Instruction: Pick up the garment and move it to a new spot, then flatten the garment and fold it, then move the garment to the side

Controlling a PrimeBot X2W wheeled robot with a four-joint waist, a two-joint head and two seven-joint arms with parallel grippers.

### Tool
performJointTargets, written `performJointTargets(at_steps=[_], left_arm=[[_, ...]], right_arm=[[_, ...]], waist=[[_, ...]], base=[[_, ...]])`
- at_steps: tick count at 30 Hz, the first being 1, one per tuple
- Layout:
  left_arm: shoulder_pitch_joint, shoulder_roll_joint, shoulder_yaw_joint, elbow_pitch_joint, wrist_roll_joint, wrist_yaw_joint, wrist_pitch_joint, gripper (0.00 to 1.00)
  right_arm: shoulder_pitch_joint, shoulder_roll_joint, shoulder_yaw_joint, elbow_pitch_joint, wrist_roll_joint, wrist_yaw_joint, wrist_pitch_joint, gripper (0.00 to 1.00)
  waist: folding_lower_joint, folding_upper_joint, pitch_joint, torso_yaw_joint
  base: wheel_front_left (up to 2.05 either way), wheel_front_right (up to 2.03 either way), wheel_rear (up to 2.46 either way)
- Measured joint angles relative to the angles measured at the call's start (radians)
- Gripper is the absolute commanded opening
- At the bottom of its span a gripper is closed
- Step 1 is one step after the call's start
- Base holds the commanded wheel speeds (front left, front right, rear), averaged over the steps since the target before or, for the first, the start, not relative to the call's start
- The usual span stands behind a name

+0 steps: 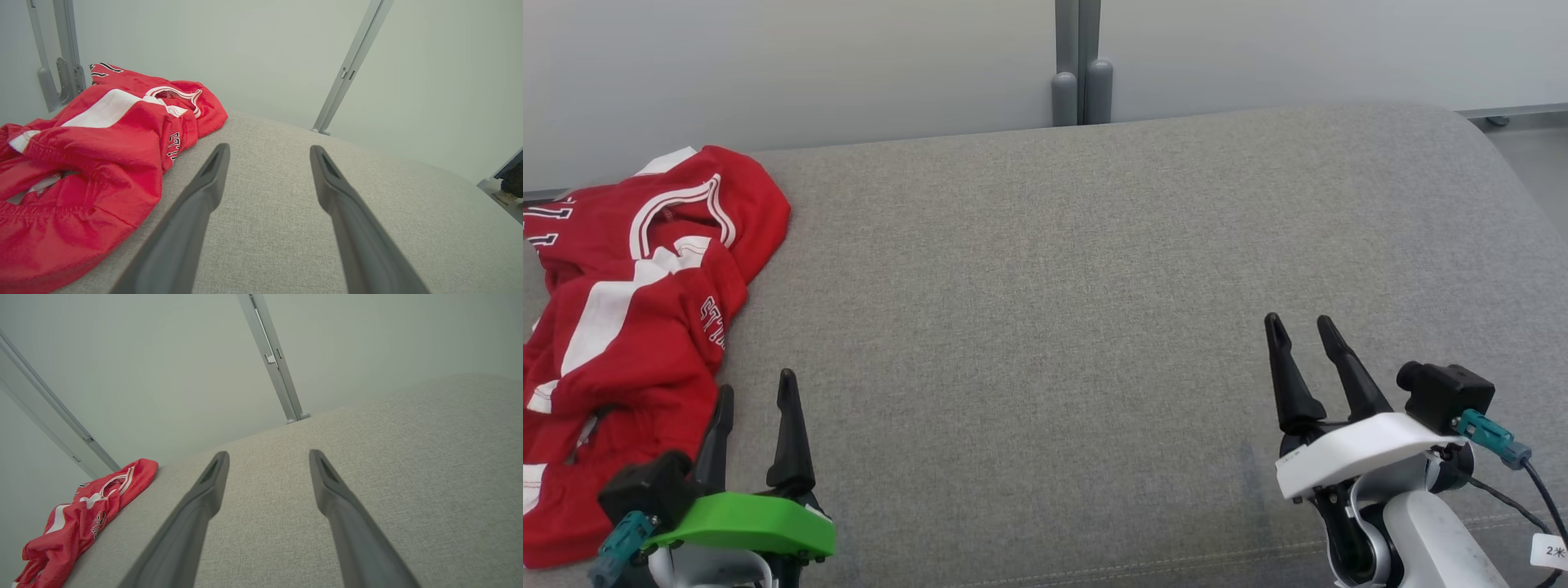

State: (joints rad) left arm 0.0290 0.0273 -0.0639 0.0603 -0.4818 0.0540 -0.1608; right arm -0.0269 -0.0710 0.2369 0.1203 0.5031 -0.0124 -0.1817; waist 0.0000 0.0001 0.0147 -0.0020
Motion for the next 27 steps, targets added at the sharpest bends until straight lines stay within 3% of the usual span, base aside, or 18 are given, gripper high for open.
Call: performJointTargets(at_steps=[22, 27], left_arm=[[0.046, 0.008, -0.046, -0.027, 0.222, 0.052, -0.088, 1.0], [0.058, 0.01, -0.049, -0.024, 0.225, 0.052, -0.091, 1.0]], right_arm=[[-0.002, 0.008, 0.051, -0.004, -0.325, -0.025, -0.068, 1.0], [-0.001, 0.009, 0.05, 0.007, -0.331, -0.025, -0.069, 1.0]], waist=[[0.0, 0.0, -0.011, -0.002], [0.0, 0.0, -0.017, -0.002]], base=[[0.0, 0.0, 0.0], [0.0, 0.0, 0.0]])
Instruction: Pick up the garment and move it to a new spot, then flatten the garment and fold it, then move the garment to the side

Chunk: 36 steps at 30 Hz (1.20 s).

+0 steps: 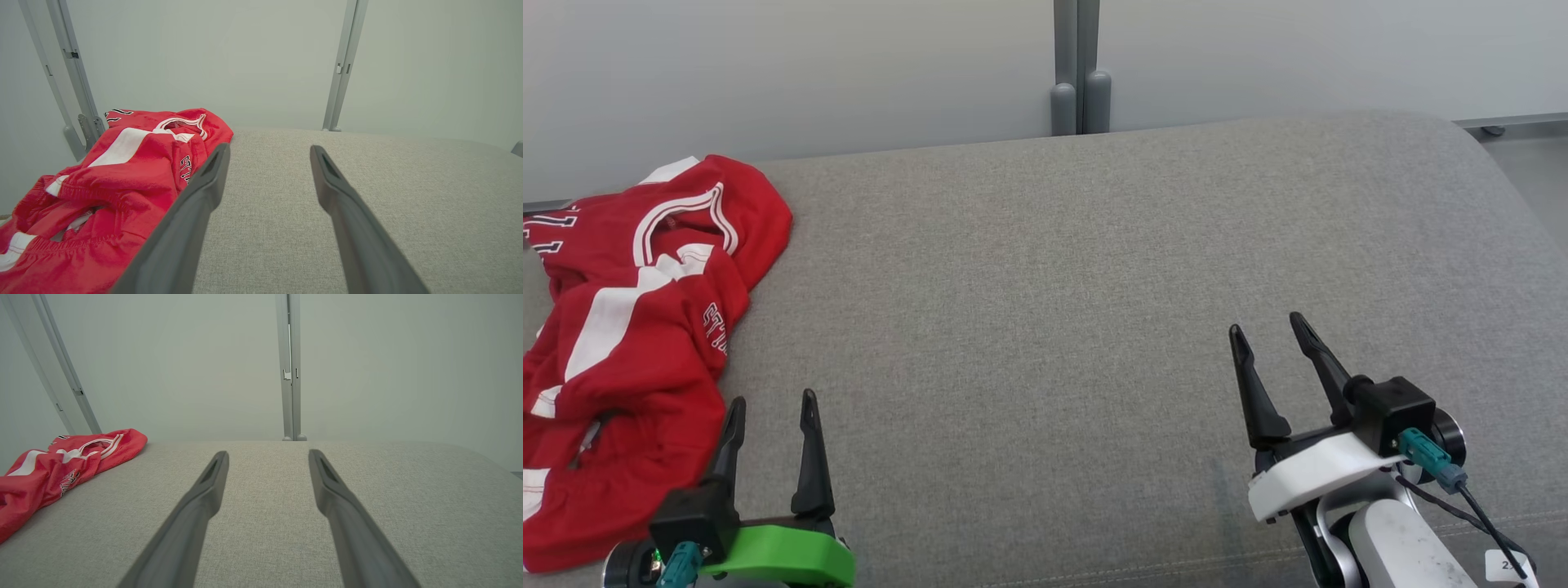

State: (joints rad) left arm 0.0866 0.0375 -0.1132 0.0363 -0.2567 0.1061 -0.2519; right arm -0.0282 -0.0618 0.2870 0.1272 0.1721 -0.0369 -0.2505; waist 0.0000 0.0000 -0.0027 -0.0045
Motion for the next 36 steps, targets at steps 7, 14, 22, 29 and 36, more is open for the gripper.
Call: performJointTargets(at_steps=[7, 14, 22, 29, 36], left_arm=[[0.006, 0.0, -0.004, 0.01, -0.004, 0.0, 0.0, 1.0], [0.006, 0.0, -0.007, 0.011, -0.004, 0.0, 0.0, 1.0], [0.006, 0.0, -0.009, 0.011, -0.004, 0.0, 0.0, 1.0], [0.006, 0.001, -0.01, 0.011, -0.004, 0.0, 0.0, 1.0], [0.006, 0.001, -0.011, 0.011, -0.004, 0.0, 0.0, 1.0]], right_arm=[[0.001, 0.001, -0.011, 0.019, 0.005, 0.001, 0.0, 1.0], [0.001, 0.002, -0.012, 0.024, 0.005, 0.01, 0.0, 1.0], [0.001, 0.003, -0.016, 0.026, 0.005, 0.013, 0.0, 1.0], [0.001, 0.005, -0.021, 0.027, 0.004, 0.018, 0.0, 1.0], [0.001, 0.006, -0.026, 0.028, 0.004, 0.018, 0.0, 1.0]], waist=[[0.0, 0.0, -0.007, 0.0], [0.0, 0.0, -0.011, 0.002], [0.0, 0.0, -0.012, 0.002], [0.0, 0.0, -0.012, 0.002], [0.0, 0.0, -0.012, 0.004]], base=[[0.0, 0.0, 0.0], [0.0, 0.0, 0.0], [0.0, 0.0, 0.0], [0.0, 0.0, 0.0], [0.0, 0.0, 0.0]])
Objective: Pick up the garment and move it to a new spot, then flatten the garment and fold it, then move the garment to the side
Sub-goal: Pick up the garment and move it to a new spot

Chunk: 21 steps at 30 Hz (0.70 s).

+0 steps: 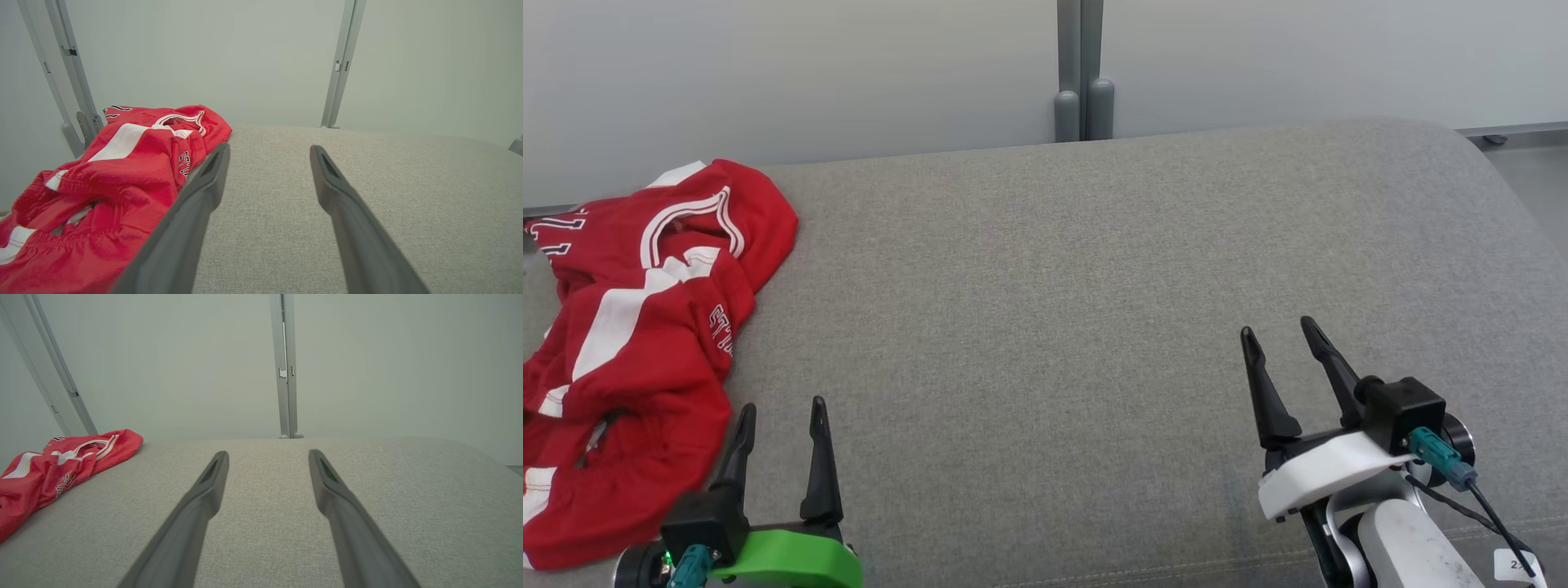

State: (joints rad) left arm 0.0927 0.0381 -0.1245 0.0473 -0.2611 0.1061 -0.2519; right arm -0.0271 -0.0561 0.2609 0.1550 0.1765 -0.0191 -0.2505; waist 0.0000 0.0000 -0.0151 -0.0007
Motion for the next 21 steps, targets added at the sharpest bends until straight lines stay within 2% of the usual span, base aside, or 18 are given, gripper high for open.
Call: performJointTargets(at_steps=[6, 13, 21], left_arm=[[-0.001, 0.0, -0.013, 0.002, 0.0, 0.0, 0.0, 1.0], [-0.001, 0.0, -0.007, 0.002, 0.0, 0.0, 0.0, 1.0], [0.0, 0.001, 0.046, -0.012, 0.0, 0.009, 0.0, 1.0]], right_arm=[[0.005, 0.001, -0.023, -0.003, 0.0, -0.001, 0.0, 1.0], [0.011, 0.001, -0.027, -0.005, -0.001, 0.002, 0.0, 1.0], [0.009, 0.002, 0.002, -0.001, -0.002, 0.031, 0.0, 1.0]], waist=[[0.0, 0.0, 0.0, 0.025], [0.0, 0.0, 0.001, 0.09], [0.0, 0.0, -0.002, 0.191]], base=[[0.0, 0.0, 0.0], [0.0, 0.0, 0.0], [0.0, 0.0, 0.0]])
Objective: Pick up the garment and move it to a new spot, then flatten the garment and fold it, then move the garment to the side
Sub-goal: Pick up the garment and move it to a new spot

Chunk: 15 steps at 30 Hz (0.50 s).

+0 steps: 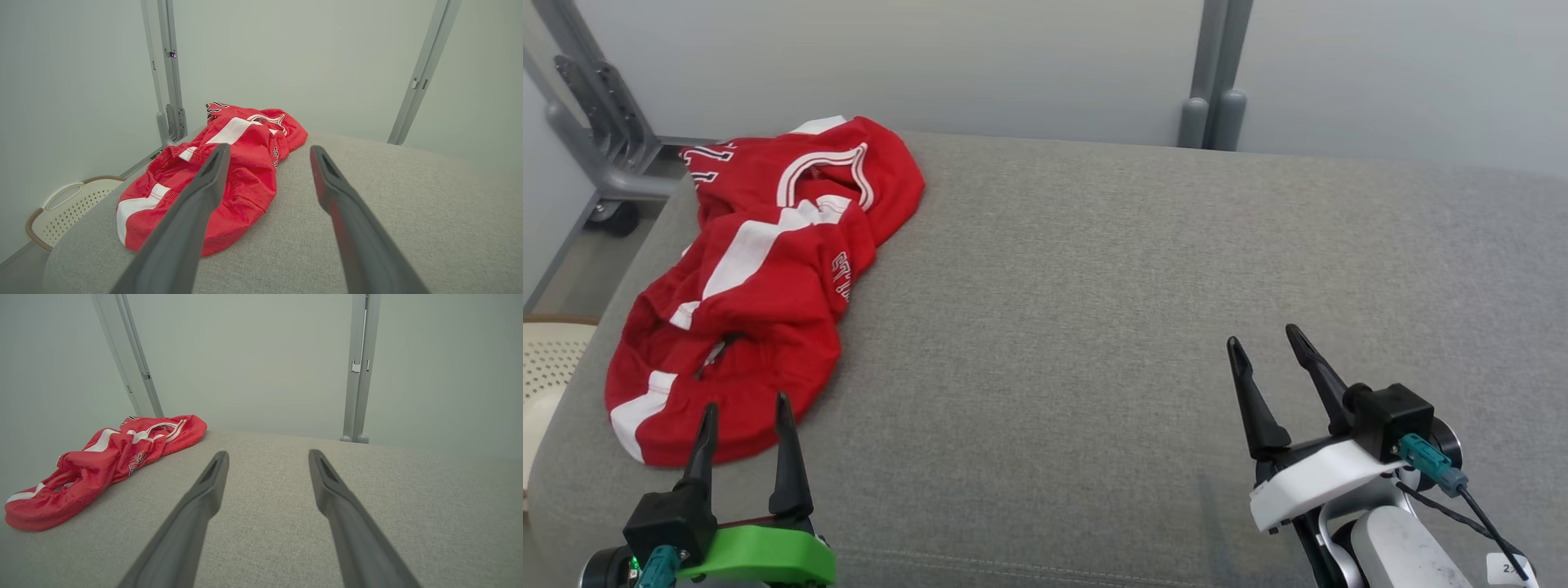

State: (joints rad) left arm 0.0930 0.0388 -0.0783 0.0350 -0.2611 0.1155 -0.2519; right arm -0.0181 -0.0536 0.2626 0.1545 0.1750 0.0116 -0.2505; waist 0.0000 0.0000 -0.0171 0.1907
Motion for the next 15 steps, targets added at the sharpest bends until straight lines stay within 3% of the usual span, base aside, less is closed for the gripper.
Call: performJointTargets(at_steps=[15], left_arm=[[0.016, 0.002, -0.007, 0.018, 0.0, 0.0, 0.0, 1.0]], right_arm=[[0.001, 0.005, -0.006, 0.004, 0.0, -0.003, 0.0, 1.0]], waist=[[0.0, 0.0, -0.011, 0.204]], base=[[0.0, 0.0, 0.0]])
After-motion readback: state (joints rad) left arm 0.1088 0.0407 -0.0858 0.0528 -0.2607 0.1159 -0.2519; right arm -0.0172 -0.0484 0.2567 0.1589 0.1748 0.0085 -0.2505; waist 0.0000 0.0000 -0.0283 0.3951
